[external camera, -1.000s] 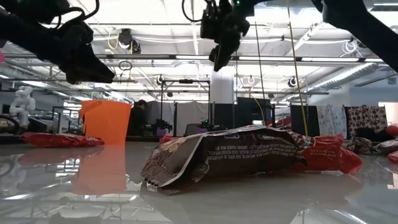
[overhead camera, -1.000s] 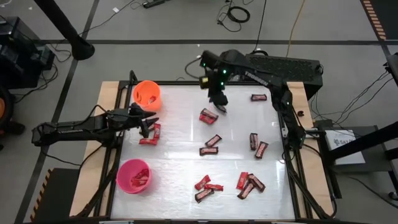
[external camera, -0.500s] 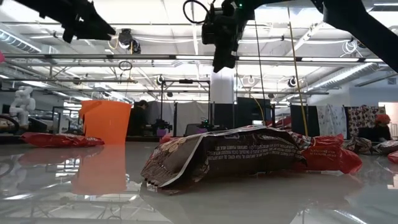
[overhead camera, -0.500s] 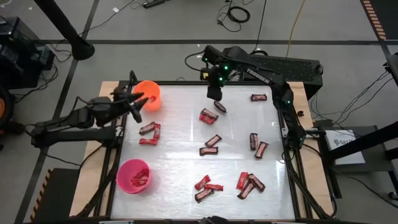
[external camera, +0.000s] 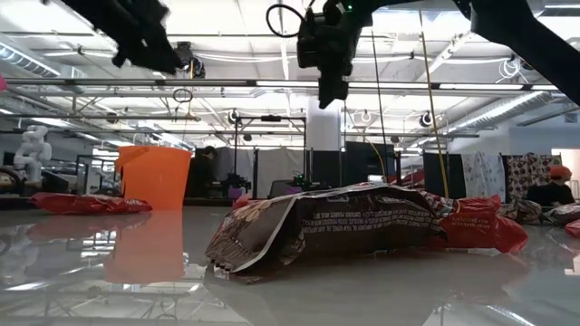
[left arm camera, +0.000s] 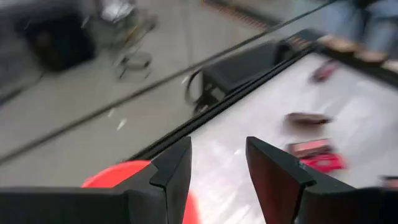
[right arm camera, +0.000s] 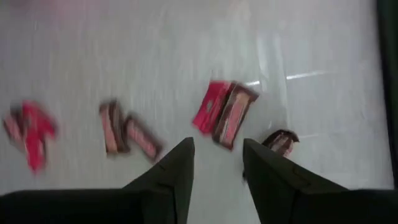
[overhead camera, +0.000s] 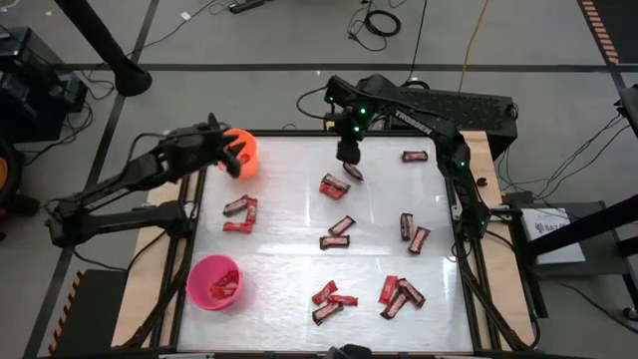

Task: Sort candy by brand, put in halloween buckets
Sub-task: Pour the orange bucket

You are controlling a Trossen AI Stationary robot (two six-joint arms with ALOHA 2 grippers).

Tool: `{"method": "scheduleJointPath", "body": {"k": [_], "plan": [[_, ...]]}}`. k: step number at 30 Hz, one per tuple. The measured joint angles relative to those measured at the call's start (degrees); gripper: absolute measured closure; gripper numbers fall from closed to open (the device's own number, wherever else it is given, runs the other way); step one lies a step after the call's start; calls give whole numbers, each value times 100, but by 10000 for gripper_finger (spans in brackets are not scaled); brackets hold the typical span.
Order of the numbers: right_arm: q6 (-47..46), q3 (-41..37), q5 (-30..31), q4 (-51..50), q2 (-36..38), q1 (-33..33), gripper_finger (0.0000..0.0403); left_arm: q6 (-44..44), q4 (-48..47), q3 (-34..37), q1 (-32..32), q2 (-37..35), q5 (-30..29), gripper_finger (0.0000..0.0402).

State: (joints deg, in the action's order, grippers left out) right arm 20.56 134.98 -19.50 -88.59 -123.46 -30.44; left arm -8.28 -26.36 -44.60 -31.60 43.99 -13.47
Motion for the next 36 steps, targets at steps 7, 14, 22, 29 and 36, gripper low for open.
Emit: {"method": "scheduleJointPath", "body": {"k": [7,14,22,29,36], "plan": [[1304,-246,-799,680,14,-722,273,-1575,-204,-116,-786,955,219,240],[1256,-378,-1324,1475,-58,-1308,273,-2275,-421,-681,-978,837,-78,240],[330,-369,-1321,1708,-146,-1689,273,-1634,-453,-516,-1783,1277,377,240],[-246,-369,-1304,1536,-314,-1580,273,-455,-482,-483,-1971,2095,1116,240],[-357,-372,-1034,1617,-328,-1439,273,-334,-804,-483,-2275,2398,1163,240]]}}
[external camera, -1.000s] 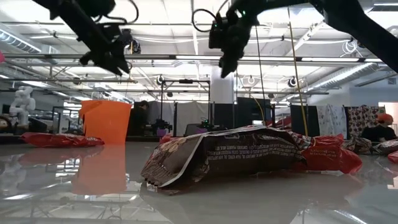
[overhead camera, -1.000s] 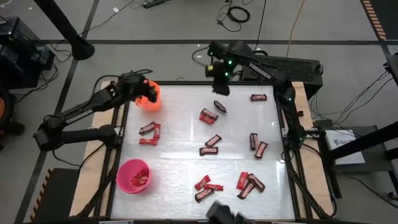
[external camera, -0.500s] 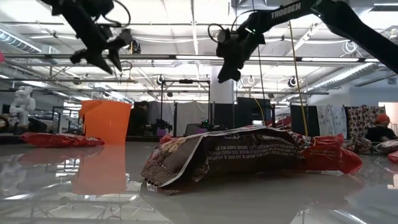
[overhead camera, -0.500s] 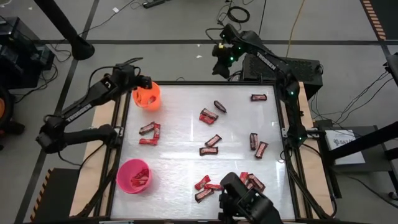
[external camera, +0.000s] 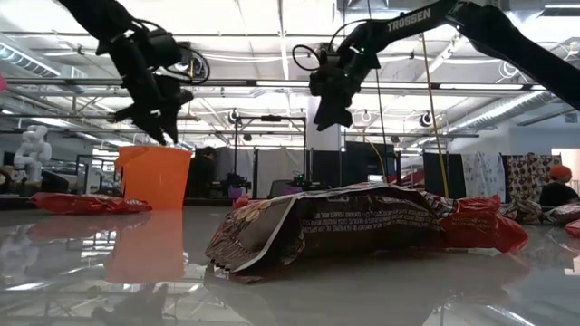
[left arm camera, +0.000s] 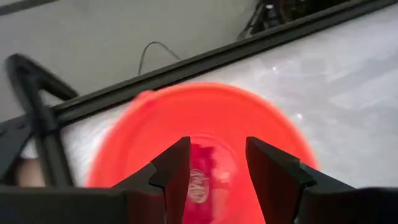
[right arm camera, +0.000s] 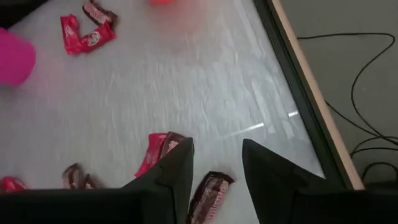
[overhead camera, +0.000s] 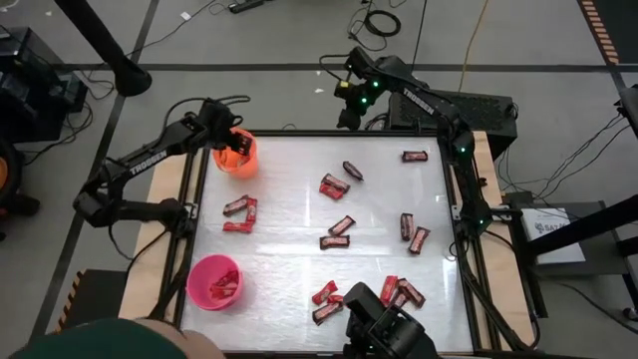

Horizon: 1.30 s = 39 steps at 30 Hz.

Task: Sort candy by brand, put in halloween buckets
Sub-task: Pour the orange bucket

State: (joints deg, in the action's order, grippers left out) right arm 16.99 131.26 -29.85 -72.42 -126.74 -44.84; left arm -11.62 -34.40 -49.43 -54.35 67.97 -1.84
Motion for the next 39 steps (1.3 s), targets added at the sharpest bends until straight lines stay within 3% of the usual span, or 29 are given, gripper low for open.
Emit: {"method": "scheduleJointPath", "body": {"k": [4,17,21,24,27,30,34,39], "plan": [[217,0,2,-8,0,7,273,-43,-224,11,-48,85,394,240],[-27,0,-13,156,2,-221,273,-876,-437,-54,436,42,575,240],[-170,0,-325,63,2,-197,273,-1164,-719,-434,499,18,265,240],[-186,0,-801,43,2,-205,273,-1195,-1110,-968,491,-9,-427,240],[-185,0,-1206,21,2,-143,273,-1198,-1776,-1404,208,176,-813,240],[-125,0,-1556,16,2,-79,273,-1061,-2245,-1521,-254,550,-412,240],[-127,0,-1827,-26,5,-45,273,-661,-2183,-1523,-595,974,-166,240],[6,-2,-1951,-272,72,200,273,-110,-1924,-1526,-723,1216,-534,240]]}}
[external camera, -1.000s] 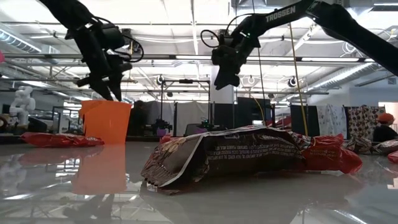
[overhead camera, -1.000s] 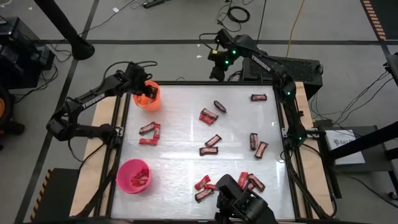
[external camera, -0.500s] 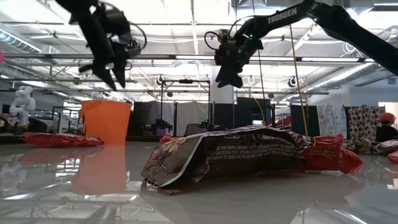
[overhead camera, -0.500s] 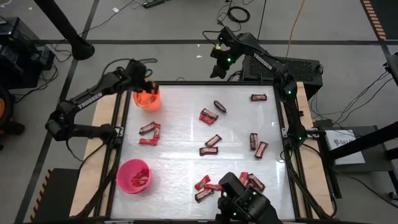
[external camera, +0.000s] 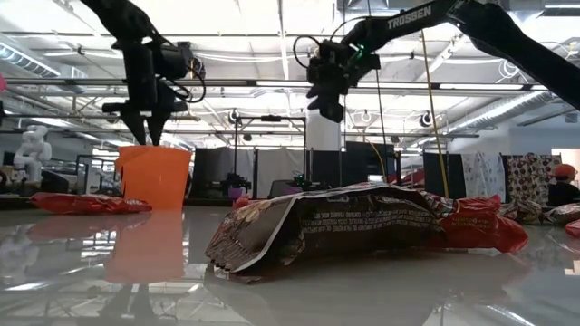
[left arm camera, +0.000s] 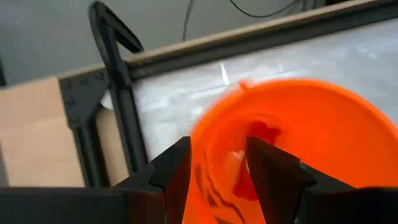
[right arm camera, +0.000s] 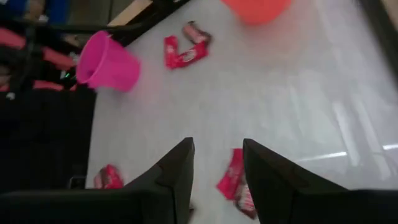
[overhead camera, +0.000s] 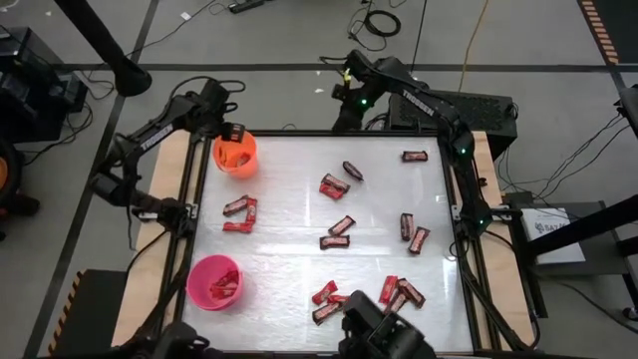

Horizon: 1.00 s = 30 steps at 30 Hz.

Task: Sort candy by brand, put in halloween buckets
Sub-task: Pour the orange bucket

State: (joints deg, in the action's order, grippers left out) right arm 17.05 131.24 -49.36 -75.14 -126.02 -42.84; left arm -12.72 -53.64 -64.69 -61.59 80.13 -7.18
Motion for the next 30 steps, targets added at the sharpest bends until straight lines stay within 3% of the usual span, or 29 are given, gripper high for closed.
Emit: {"method": "scheduleJointPath", "body": {"k": [12,18,21,25,30], "plan": [[-100,0,17,276,3,941,273,883,56,0,-88,685,-163,240],[-521,0,20,364,3,1111,273,1222,-39,2,-103,893,61,247],[-560,0,24,317,3,1144,273,1352,-103,13,-55,893,33,286],[-545,0,20,230,3,1134,273,1373,-133,55,-32,878,90,374],[-410,0,26,219,3,1034,273,1414,-69,74,22,763,106,387]]}}
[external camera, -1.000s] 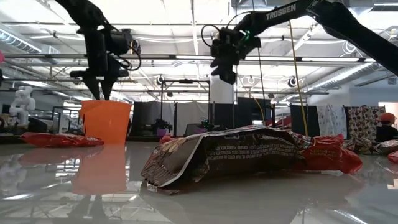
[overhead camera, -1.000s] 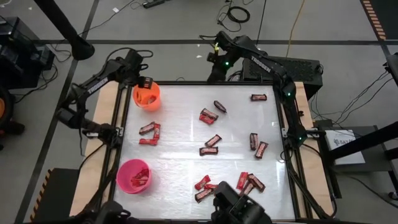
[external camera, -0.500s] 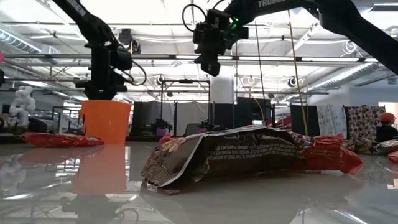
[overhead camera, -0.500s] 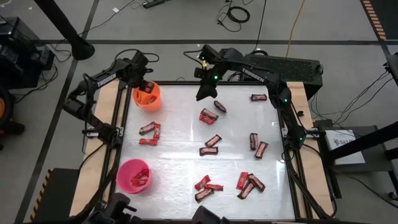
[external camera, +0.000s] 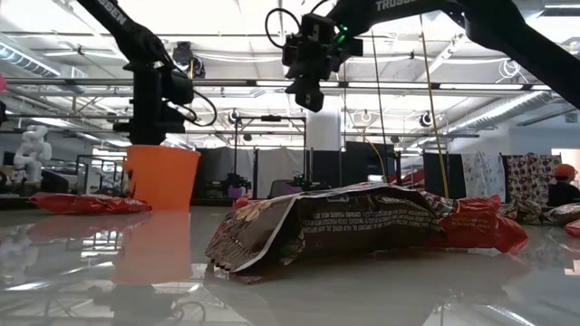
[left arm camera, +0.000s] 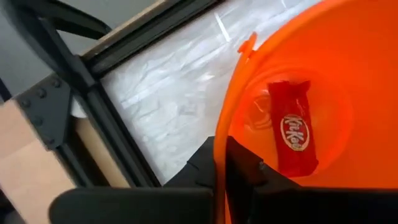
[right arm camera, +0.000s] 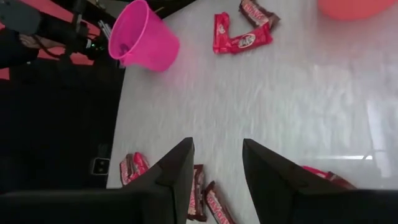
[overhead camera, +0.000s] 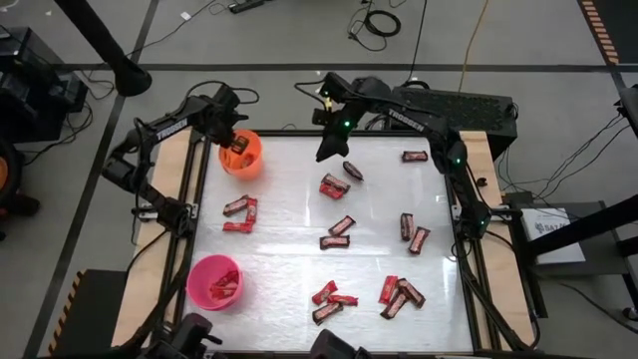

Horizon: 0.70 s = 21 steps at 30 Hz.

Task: Sort candy by brand, put in halloween buckets
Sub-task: Pour the orange bucket

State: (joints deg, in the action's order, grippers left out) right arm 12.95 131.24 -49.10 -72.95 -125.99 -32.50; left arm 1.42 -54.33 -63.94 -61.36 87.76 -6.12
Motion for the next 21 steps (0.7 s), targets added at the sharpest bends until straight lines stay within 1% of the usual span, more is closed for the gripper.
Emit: {"method": "scheduleJointPath", "body": {"k": [3,7,14,17,21], "plan": [[27,0,0,-8,0,-91,273,-47,154,0,87,-324,-306,394],[200,0,-2,18,0,-208,273,-71,323,13,324,-943,-1060,396],[258,0,-9,483,0,-358,273,-249,571,52,1061,-1930,-2314,397],[225,0,-15,638,0,-421,273,-259,843,311,1487,-2306,-3008,397],[225,0,-17,685,0,-458,273,-250,1379,973,2022,-2744,-3862,397]]}}
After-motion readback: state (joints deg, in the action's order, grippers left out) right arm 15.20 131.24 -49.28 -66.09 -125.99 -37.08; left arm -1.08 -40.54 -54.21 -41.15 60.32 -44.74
